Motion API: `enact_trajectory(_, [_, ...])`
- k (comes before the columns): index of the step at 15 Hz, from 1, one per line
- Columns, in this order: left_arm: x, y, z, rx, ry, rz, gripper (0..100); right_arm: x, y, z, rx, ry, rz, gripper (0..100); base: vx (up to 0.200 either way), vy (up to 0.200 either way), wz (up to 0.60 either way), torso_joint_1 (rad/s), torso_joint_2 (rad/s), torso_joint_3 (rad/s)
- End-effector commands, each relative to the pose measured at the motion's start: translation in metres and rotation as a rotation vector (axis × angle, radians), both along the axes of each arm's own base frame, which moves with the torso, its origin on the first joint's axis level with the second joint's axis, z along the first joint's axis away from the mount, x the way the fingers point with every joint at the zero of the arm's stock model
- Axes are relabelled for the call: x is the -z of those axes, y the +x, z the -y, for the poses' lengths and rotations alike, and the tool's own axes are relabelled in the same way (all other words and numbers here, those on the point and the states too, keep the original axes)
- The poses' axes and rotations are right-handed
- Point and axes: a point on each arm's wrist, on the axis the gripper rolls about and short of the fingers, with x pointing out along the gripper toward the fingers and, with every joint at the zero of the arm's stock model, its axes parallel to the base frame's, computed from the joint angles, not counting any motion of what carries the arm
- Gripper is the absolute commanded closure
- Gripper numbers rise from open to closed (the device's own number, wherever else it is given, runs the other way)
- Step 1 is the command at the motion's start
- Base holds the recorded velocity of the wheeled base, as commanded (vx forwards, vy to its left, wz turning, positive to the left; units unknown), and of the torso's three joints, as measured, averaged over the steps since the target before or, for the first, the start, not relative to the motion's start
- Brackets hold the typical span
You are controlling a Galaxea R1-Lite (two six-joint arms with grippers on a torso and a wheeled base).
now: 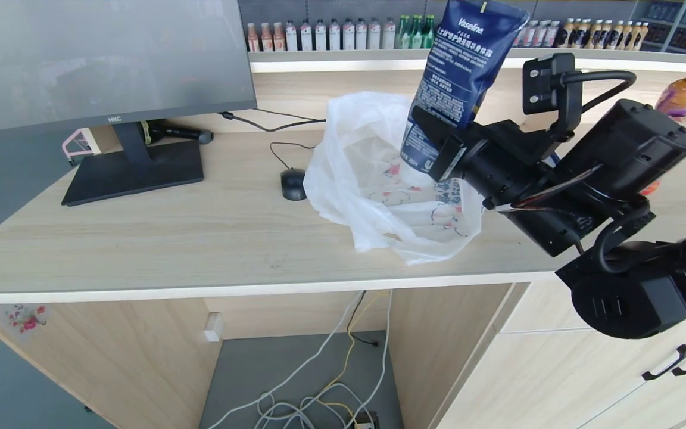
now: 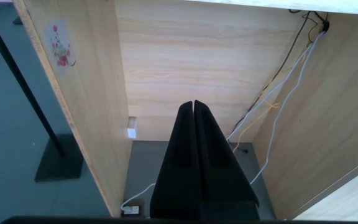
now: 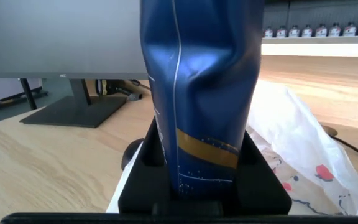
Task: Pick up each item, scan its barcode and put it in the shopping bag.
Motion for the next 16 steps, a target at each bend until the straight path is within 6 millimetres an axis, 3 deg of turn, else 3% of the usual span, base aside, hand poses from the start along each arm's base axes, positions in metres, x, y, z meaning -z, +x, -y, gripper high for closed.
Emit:
enact_trajectory(1, [0.0,0.0,0.0,0.0,0.0,0.0,100,-0.001,0.006,-0.004,-0.015,-0.01,-0.001,100,0.0,0.0,0.0,0.0,0.0,0.0])
enact_trajectory(9, [0.0,0.0,0.0,0.0,0.0,0.0,100,0.026,0.044,-0.028,-0.039,-0.039,-0.028,100,0.0,0.0,0.0,0.0,0.0,0.0])
enact_trajectory(13, [0.0,0.0,0.0,0.0,0.0,0.0,100,0.01,0.062,-0.022,-0.025,-0.046,-0.064,100,0.0,0.0,0.0,0.0,0.0,0.0])
enact_trajectory(16, [0.0,0.0,0.0,0.0,0.0,0.0,100,0.009,0.068,-0.025,-0.029,-0.045,-0.08,100,0.0,0.0,0.0,0.0,0.0,0.0])
